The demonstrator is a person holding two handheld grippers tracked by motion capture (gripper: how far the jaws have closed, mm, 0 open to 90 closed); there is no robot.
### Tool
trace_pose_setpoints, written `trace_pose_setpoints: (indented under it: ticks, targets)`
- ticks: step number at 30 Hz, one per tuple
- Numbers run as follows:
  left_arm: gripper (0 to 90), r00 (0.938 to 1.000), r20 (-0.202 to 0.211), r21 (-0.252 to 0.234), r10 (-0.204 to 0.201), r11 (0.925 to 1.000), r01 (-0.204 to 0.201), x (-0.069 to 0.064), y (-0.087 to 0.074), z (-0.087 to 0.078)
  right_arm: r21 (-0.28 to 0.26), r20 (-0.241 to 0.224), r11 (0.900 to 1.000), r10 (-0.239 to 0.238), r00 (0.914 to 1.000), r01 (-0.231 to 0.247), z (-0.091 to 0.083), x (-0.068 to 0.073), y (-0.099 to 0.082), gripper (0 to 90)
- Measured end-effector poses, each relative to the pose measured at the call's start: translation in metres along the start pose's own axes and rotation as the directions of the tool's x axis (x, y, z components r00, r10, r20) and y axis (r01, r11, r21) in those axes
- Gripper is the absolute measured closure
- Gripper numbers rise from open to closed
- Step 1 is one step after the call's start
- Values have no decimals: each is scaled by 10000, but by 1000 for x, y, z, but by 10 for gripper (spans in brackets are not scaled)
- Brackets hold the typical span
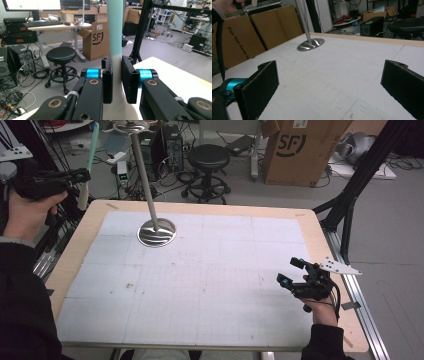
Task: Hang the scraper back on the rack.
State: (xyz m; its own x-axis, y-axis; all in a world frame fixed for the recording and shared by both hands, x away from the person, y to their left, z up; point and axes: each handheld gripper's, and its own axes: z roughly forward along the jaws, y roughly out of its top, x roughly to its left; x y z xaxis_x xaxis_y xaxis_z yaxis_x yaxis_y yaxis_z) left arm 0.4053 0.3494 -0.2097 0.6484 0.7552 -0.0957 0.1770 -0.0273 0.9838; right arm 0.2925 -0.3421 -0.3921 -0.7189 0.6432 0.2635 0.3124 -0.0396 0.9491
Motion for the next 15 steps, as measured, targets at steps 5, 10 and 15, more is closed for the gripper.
trace_pose_setpoints:
  ticks: [5,10,15]
  targets:
    - [802,10000,84,112,-3,9999,2,-1,-1,5,-26,38,10000,29,10000,-29,-1,0,0,3]
    - [802,9999,95,136,-60,9999,58,-1,-2,8,-95,79,9999,76,9999,-75,-3,-1,0,3]
    - [802,9999,118,133,-36,9999,34,-1,-2,8,-74,85,10000,42,10000,-41,-3,-2,-1,3]
